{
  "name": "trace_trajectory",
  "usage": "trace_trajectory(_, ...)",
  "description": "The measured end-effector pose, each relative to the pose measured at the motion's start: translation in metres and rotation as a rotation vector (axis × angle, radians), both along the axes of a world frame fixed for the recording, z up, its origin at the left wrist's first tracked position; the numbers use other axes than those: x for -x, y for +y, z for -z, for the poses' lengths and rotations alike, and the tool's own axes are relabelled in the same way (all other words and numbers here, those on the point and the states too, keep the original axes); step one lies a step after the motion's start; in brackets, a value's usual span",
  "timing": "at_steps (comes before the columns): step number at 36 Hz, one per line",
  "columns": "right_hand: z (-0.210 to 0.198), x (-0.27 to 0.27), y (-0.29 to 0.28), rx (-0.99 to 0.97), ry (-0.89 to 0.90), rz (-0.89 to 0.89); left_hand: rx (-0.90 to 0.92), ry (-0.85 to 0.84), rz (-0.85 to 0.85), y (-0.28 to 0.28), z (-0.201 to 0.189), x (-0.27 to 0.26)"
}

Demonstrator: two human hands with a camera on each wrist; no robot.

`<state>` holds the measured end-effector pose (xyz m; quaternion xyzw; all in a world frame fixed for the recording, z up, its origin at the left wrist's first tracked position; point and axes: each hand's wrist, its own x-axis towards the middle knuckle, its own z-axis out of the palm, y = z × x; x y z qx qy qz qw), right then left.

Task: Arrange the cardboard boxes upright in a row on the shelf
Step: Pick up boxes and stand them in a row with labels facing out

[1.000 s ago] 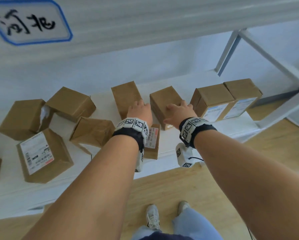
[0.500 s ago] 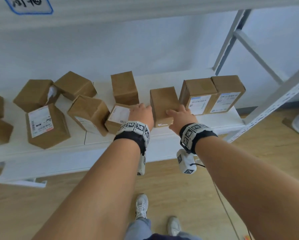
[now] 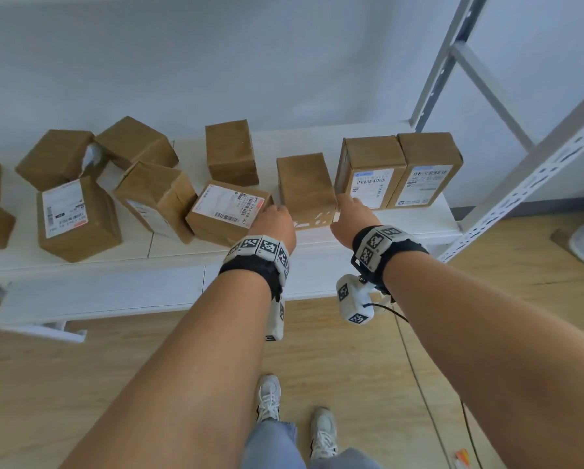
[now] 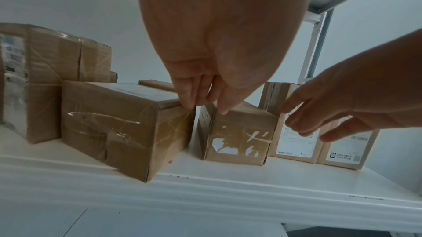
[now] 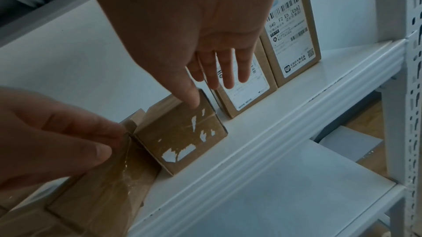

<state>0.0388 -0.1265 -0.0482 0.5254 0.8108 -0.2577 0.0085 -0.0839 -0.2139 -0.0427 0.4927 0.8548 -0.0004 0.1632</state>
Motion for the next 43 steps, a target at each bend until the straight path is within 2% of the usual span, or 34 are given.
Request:
trace_trajectory(4,0.002,0.004,0.005,0.078,-0.050,0.007,0.073,-0.052,-0.045,0.007,0.005,0.004)
trace_trajectory(8,0.006,0.010,0.006,0.138,-0.060,0.007,0.073,-0.117,-0.049,0.004,0.011,0.006)
trace_trajectory(14,0.004,0.007,0.001,0.165,0.066,0.054,-0.061,-0.208,-0.098,-0.003,0.006,0.005)
trace_trajectory(20,-0.018,-0.001,0.003,0.133,0.241,0.113,-0.234,-0.225,-0.087,-0.008,-0.021,0.002)
trace_trajectory(23,-0.033,-0.002,0.006,0.154,0.294,0.108,-0.281,-0.271,-0.102,-0.008,-0.030,0.008)
trace_trajectory(27,-0.051,-0.002,0.007,0.177,0.308,0.095,-0.339,-0.415,-0.107,-0.009,-0.046,0.010)
trace_trajectory(31,-0.064,-0.006,0.009,0.204,0.353,0.111,-0.396,-0.463,-0.143,-0.011,-0.055,0.013)
trace_trajectory(37,-0.074,-0.010,0.010,0.152,0.418,0.123,-0.503,-0.461,-0.142,-0.014,-0.063,0.007)
trace_trajectory(43,-0.070,-0.013,0.004,0.122,0.456,0.114,-0.523,-0.438,-0.183,-0.016,-0.060,0.003)
